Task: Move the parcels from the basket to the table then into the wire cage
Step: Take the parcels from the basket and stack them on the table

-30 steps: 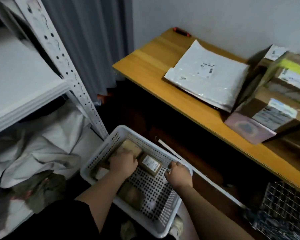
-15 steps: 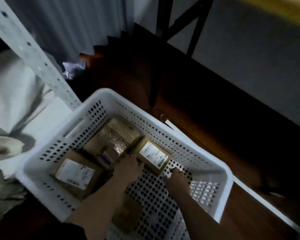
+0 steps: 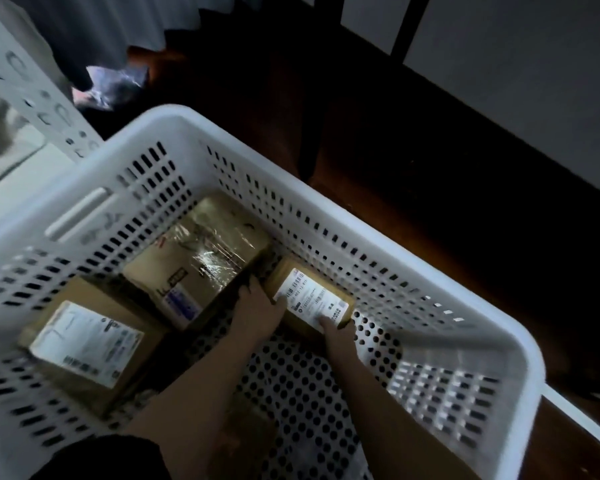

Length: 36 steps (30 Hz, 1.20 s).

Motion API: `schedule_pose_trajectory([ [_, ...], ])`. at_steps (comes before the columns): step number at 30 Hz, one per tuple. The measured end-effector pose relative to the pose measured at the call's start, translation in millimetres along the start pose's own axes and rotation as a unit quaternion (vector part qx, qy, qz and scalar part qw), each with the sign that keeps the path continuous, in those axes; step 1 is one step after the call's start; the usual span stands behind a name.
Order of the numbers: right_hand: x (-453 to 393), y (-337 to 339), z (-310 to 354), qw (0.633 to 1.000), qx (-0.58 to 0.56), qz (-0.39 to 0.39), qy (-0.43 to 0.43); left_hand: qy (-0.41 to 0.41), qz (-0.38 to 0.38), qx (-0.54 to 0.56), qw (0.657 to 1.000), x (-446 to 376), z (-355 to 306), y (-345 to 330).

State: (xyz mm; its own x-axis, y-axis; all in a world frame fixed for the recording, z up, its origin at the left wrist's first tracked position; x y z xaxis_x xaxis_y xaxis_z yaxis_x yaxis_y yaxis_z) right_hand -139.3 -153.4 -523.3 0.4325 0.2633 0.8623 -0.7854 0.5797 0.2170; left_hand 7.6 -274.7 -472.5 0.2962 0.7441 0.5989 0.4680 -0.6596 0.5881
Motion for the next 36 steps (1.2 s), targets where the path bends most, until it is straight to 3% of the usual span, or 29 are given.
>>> schedule_pose_trajectory([
  [2,22.7,14.6,-1.5,0.999,-0.002,-0.037,-0.007,-0.005,-0.038,0.037,0.999,31.1,-12.3,19.4],
  [3,39.7,23.7,-0.7,0.998,0.007,-0.056,-0.010,-0.018,-0.004,0.022,1.000,49.7,-22.0,21.9],
  [4,58.4,32.1,1.6,0.997,0.023,-0.073,-0.009,-0.054,-0.032,-0.018,0.998,65.6,-29.0,30.9],
  [7,141.0,61.8,27.2,0.990,0.078,-0.121,-0.001,0.007,-0.087,0.047,0.995,135.3,-49.5,73.7],
  [10,245.9,90.0,69.0,0.985,0.066,-0.155,0.038,0.053,-0.073,0.084,0.992,208.5,-81.2,109.7],
  [18,497.4,164.6,169.1,0.973,0.064,-0.192,0.108,-0.017,-0.124,0.182,0.975,390.8,-226.5,250.8],
  [26,624.6,242.5,248.3,0.947,-0.022,-0.251,0.202,-0.139,-0.142,0.163,0.966,460.8,-355.0,323.1],
  [36,699.9,344.5,289.2,0.897,-0.220,-0.286,0.255,-0.276,-0.078,0.173,0.942,490.9,-496.0,322.8],
])
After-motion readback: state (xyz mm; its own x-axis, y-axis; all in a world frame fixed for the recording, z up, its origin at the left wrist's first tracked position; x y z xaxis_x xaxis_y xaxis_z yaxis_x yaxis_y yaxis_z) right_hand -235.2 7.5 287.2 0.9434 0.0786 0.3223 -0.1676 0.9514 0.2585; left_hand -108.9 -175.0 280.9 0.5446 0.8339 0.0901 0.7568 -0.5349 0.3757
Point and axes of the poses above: each hand's wrist, its own x-axis away from the middle knuckle, its own y-axis out of the back of the hand, z = x × y, the point moved 9 cm from there along -x, towards the middle knuckle, and after that the axes turned 10 degrees about -y, right-handed, at the moved point
